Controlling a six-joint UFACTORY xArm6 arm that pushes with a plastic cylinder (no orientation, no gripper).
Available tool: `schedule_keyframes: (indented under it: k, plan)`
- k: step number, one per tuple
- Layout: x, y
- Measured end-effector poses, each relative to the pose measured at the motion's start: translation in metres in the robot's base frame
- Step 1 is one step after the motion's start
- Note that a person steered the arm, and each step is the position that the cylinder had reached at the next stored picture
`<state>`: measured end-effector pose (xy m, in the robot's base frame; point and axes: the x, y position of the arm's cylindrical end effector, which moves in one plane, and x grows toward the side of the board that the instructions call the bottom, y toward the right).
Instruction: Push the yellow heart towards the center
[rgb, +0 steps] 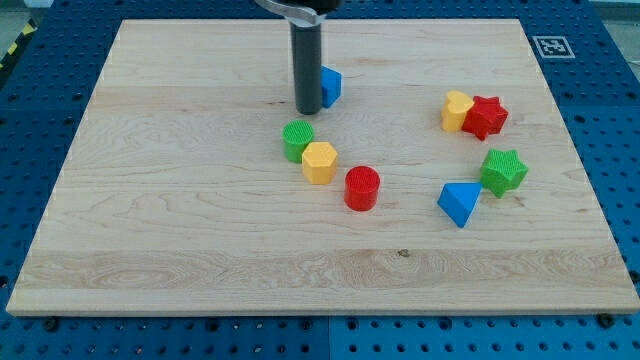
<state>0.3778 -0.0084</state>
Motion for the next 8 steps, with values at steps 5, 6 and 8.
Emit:
schedule_keyframes:
  k: [5,6,8]
  plan:
    - [-0.036,0.196]
    - [-0.016,0.227]
    - [-0.012,0.233]
